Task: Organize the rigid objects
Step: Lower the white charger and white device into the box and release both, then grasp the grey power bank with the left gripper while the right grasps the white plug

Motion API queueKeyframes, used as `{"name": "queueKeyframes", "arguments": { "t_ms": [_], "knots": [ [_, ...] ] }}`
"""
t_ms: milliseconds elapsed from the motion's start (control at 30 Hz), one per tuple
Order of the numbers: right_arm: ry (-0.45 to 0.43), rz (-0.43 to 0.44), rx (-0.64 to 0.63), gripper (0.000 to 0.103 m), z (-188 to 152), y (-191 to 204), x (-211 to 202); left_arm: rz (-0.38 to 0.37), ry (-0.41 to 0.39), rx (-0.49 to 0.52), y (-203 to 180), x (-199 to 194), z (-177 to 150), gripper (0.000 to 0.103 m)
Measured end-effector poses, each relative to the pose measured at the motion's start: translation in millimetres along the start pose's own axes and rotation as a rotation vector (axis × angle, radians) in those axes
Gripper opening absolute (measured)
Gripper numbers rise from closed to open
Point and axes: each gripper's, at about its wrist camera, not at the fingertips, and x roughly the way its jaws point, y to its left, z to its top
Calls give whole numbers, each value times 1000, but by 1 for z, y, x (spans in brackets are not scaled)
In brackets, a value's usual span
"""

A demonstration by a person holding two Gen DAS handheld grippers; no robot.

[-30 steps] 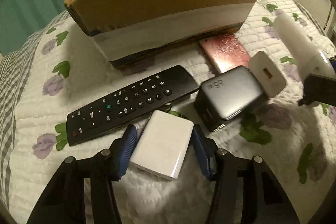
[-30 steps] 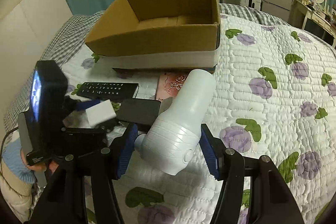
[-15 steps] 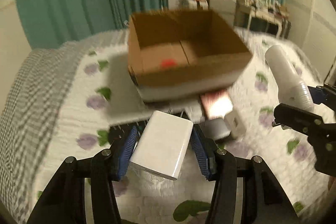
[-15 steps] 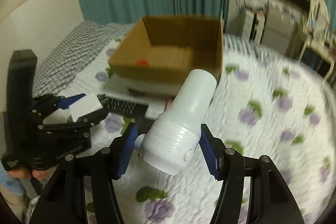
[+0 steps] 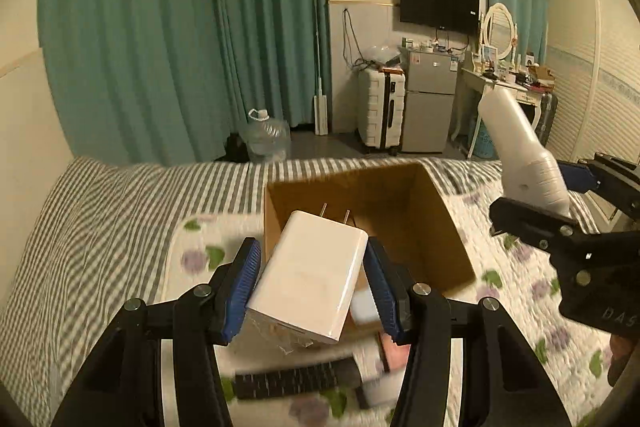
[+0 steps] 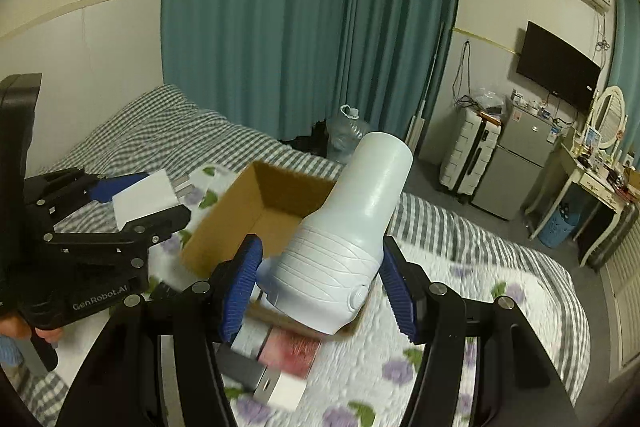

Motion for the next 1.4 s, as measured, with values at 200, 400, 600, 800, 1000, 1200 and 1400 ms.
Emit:
{"name": "queueKeyframes", "arguments": {
  "t_ms": [200, 400, 600, 800, 1000, 1200, 1400],
  "knots": [
    [57, 10, 9, 59, 4, -18, 68, 4, 65, -4, 0, 80, 18, 54],
    [153, 23, 5, 59, -19, -27, 136, 26, 122, 47, -9, 148, 10, 54],
    [159, 9, -24, 60, -35, -22, 153, 28, 141, 89, -20, 174, -6, 54],
    [130, -18, -10, 81, -32, -20, 130, 0, 100, 66, -11, 147, -2, 60],
    [53, -95, 40, 95, -17, -29, 58, 48, 6, 79, -2, 81, 13, 70],
    [-22, -150, 31, 102, -9, -20, -23, 64, -56, 70, 8, -5, 15, 70],
    [-54, -147, 9, 103, -25, 12, -79, 76, -84, 62, 12, -59, -7, 71]
  ]
}}
